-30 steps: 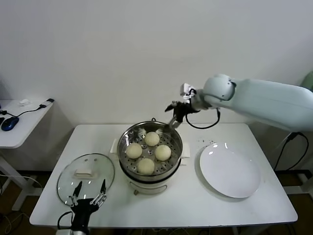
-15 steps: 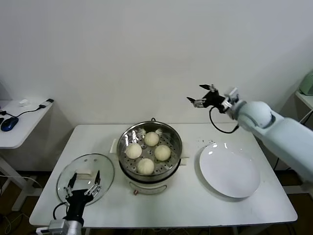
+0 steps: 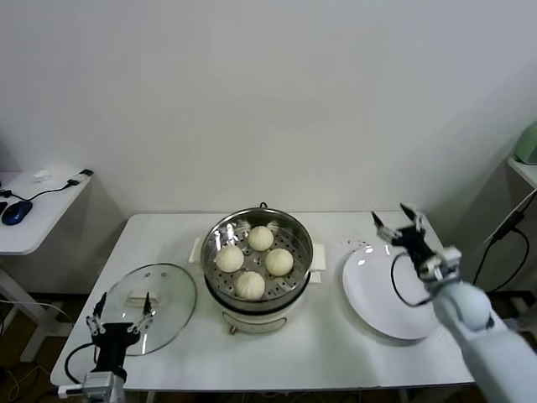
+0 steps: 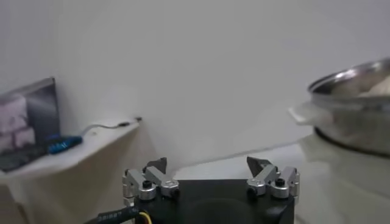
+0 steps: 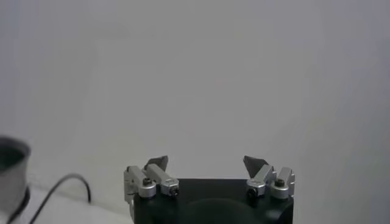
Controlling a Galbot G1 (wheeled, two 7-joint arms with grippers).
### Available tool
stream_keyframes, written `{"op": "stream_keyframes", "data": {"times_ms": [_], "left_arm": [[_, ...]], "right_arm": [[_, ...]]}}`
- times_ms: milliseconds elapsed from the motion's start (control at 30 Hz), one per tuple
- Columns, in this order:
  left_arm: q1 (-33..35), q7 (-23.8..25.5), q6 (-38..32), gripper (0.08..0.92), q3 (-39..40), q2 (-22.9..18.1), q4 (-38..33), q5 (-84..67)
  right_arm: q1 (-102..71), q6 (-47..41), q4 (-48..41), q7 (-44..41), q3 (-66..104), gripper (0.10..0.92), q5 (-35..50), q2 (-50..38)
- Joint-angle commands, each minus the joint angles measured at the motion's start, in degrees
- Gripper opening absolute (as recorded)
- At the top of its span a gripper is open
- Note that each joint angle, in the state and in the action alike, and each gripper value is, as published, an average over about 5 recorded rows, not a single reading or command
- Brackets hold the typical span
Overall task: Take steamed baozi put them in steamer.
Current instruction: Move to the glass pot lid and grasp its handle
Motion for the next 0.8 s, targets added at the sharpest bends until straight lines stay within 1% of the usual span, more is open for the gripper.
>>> {"op": "stream_keyframes", "data": {"times_ms": [33, 200, 333, 533, 800], "left_arm": [[-0.35, -8.02, -1.82, 0.823, -0.76, 3.55, 5.63, 25.27], [-0.32, -14.17, -3.04, 0.823, -0.55, 6.99, 13.23, 48.68], [-0.91, -16.16, -1.23, 0.823, -0.02, 8.63, 18.62, 60.81], [-4.55, -16.78, 0.85, 0.823, 0.42, 8.37, 23.41, 69.17], [-10.26, -16.39, 0.99, 0.823, 1.97, 8.11, 28.16, 72.64]], "right_arm": [[-25.26, 8.21, 0.75, 2.09, 13.78, 0.823, -8.45, 14.25], [-25.84, 6.06, 1.73, 3.6, 12.06, 0.823, -9.65, 14.99], [-25.97, 4.92, 2.8, 4.76, 10.88, 0.823, -10.72, 15.03], [-25.97, 3.28, 4.9, 5.99, 10.43, 0.823, -10.81, 15.04], [-25.63, 0.58, 8.25, 6.88, 10.99, 0.823, -11.02, 14.58]]}}
